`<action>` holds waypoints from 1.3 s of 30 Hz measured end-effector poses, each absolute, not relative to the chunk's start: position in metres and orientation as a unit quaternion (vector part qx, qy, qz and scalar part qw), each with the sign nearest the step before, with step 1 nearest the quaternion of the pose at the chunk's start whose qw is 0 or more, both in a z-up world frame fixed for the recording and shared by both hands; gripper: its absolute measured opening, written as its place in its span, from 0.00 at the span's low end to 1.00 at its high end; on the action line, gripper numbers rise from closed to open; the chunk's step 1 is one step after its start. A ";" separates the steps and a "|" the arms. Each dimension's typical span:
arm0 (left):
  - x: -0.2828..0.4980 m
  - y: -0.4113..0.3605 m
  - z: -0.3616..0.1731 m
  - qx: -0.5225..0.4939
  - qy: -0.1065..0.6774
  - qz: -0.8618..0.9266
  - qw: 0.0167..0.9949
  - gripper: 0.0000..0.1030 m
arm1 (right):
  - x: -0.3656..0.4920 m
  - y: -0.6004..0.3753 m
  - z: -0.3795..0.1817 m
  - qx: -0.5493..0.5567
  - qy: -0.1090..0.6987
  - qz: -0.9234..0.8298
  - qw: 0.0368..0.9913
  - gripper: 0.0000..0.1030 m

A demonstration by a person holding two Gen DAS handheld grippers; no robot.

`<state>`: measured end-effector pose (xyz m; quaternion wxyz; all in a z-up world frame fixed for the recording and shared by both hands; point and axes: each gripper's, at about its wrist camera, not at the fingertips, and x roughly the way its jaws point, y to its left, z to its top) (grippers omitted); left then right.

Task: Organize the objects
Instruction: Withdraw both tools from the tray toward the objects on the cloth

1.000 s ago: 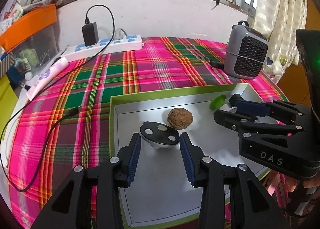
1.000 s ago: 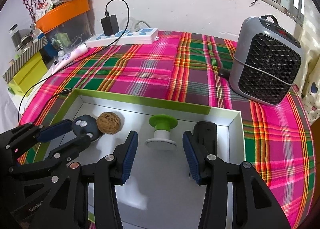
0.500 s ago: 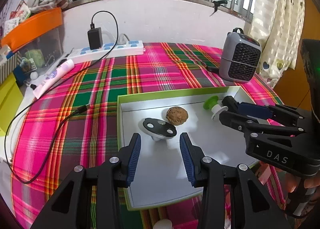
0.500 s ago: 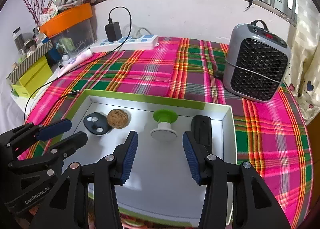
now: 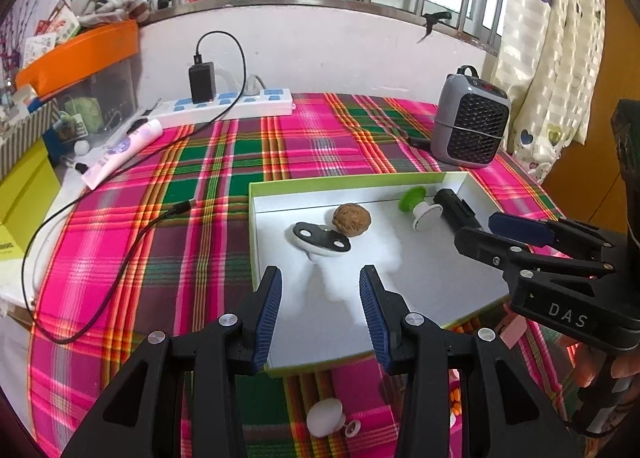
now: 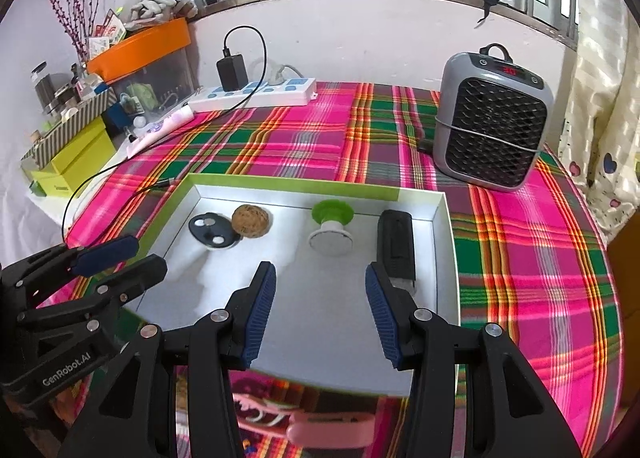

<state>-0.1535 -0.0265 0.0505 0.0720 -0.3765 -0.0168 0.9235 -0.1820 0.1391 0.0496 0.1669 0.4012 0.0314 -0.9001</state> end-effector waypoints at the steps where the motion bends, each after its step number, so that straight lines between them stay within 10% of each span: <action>1: -0.151 -0.026 0.051 -0.376 -0.014 0.924 0.069 0.38 | -0.180 0.140 0.050 0.400 0.030 -0.901 0.167 0.47; 39: -0.088 -0.044 0.016 -0.405 -0.055 0.908 0.093 0.47 | -0.098 0.178 0.045 0.374 0.015 -0.915 0.152 0.47</action>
